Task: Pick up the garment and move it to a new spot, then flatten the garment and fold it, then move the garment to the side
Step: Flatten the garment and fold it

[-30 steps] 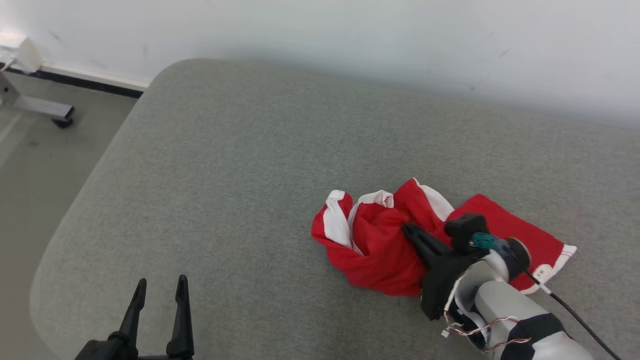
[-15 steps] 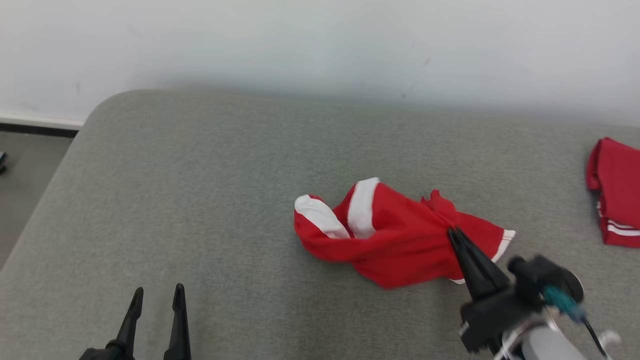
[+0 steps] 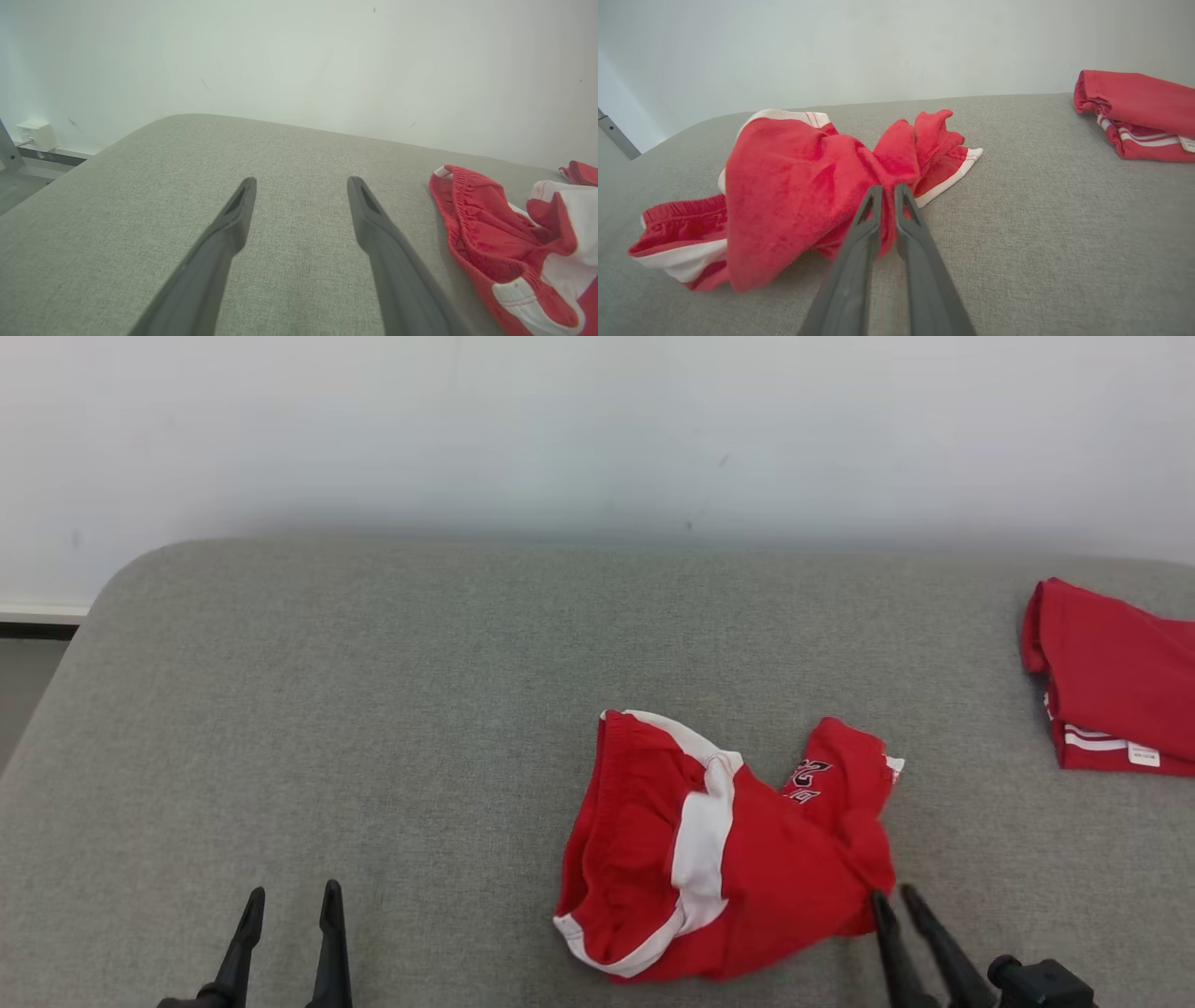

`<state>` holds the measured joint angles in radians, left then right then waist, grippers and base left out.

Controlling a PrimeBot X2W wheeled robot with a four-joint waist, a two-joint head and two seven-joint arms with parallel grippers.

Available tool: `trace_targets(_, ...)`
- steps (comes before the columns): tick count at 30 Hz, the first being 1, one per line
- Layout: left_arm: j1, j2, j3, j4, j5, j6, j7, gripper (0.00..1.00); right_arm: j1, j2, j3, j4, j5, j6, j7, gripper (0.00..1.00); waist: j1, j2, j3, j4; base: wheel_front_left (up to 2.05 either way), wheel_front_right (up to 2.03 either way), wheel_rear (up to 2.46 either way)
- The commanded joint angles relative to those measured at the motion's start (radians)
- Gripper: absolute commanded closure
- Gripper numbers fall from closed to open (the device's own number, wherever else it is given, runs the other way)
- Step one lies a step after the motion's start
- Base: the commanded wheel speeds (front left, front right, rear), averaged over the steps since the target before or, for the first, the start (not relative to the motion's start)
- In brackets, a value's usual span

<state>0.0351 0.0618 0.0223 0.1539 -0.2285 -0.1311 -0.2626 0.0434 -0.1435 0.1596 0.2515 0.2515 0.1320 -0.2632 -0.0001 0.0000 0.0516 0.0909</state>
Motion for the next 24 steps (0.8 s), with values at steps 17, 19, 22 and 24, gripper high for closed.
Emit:
trace_targets(17, 0.029, 0.009, 0.018, -0.016, 0.019, 0.001, -0.003, 0.0, 0.022, 0.013, -0.084, -0.22, -0.052, -0.003, -0.001, 0.0, 0.0001, 0.0, -0.053, -0.075, 0.0, 0.0, 0.0)
trace_targets(19, 0.032, 0.013, 0.017, -0.02, 0.022, 0.001, -0.003, 0.0, 0.027, 0.017, -0.097, -0.231, -0.054, -0.003, -0.001, 0.0, 0.0001, 0.0, -0.055, -0.078, 0.0, 0.0, 0.0)
trace_targets(22, 0.035, 0.019, 0.016, -0.025, 0.024, 0.001, -0.003, 0.0, 0.046, 0.027, -0.12, -0.245, -0.058, -0.003, -0.001, 0.0, 0.0001, 0.0, -0.056, -0.081, 0.0, 0.0, 0.0)
trace_targets(24, 0.037, 0.022, 0.018, -0.028, 0.027, 0.001, -0.003, 0.0, 0.058, 0.033, -0.136, -0.25, -0.06, -0.003, -0.001, 0.0, 0.0001, 0.0, -0.057, -0.081, 0.0, 0.0, 0.0)
